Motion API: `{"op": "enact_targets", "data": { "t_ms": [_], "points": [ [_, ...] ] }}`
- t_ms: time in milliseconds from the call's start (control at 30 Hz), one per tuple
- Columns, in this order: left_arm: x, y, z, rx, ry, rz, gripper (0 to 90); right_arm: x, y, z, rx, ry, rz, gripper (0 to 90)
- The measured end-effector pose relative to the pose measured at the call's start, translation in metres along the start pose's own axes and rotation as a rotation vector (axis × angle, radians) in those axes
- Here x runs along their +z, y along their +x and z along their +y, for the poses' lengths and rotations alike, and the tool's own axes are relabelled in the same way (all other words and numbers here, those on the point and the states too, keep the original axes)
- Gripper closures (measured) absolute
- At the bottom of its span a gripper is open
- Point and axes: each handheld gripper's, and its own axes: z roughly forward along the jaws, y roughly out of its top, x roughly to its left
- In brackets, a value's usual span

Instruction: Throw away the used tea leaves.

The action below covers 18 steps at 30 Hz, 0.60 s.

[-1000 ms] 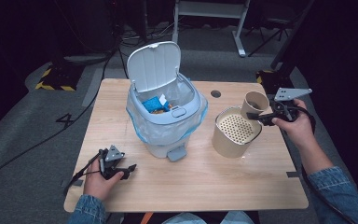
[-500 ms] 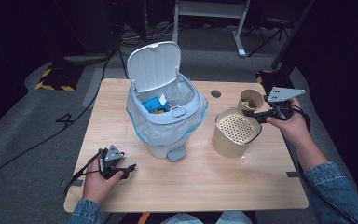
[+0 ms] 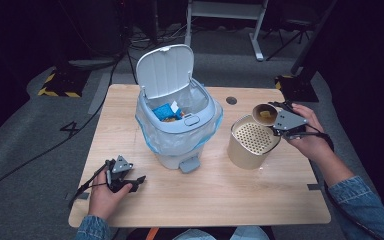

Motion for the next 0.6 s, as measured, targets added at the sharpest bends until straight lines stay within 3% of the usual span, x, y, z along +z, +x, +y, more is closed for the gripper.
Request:
{"op": "enact_targets", "data": {
  "t_ms": [100,167,267,300,333,367,467,500,533,567,600],
  "points": [
    [0.0,0.0,0.0,0.0,0.0,0.0,31.0,-0.002,0.007,0.006,-0.132,0.061,-0.055,35.5],
    [0.0,0.0,0.0,-0.001,0.0,-0.001,31.0,-0.002,0.012,0.012,-0.257,0.104,-0.103,35.6],
    [0.0,0.0,0.0,-0.001,0.0,0.0,31.0,-0.002,0.017,0.015,-0.344,0.137,-0.133,35.6],
    [0.0,0.0,0.0,-0.001,0.0,0.0,31.0,-0.002,0.017,0.015,-0.344,0.137,-0.133,35.6],
    [0.0,0.0,0.0,-0.001,0.0,-0.001,31.0,-0.002,0.019,0.017,-0.375,0.153,-0.145,35.6],
    [0.0,0.0,0.0,-0.001,0.0,-0.001,31.0,-0.002,0.025,0.019,-0.457,0.196,-0.168,35.6],
    [0.0,0.0,0.0,-0.002,0.0,-0.001,31.0,-0.002,0.031,0.023,-0.58,0.238,-0.213,35.6],
    [0.0,0.0,0.0,-0.002,0.0,-0.001,31.0,-0.002,0.031,0.023,-0.58,0.238,-0.213,35.6],
    [0.0,0.0,0.0,-0.002,0.0,-0.001,31.0,-0.003,0.036,0.026,-0.698,0.28,-0.259,35.6],
    [0.0,0.0,0.0,-0.002,0.0,-0.001,31.0,-0.003,0.036,0.026,-0.698,0.28,-0.259,35.6],
    [0.0,0.0,0.0,-0.001,0.0,0.0,31.0,-0.002,0.04,0.028,-0.825,0.318,-0.295,35.7]
  ]
}}
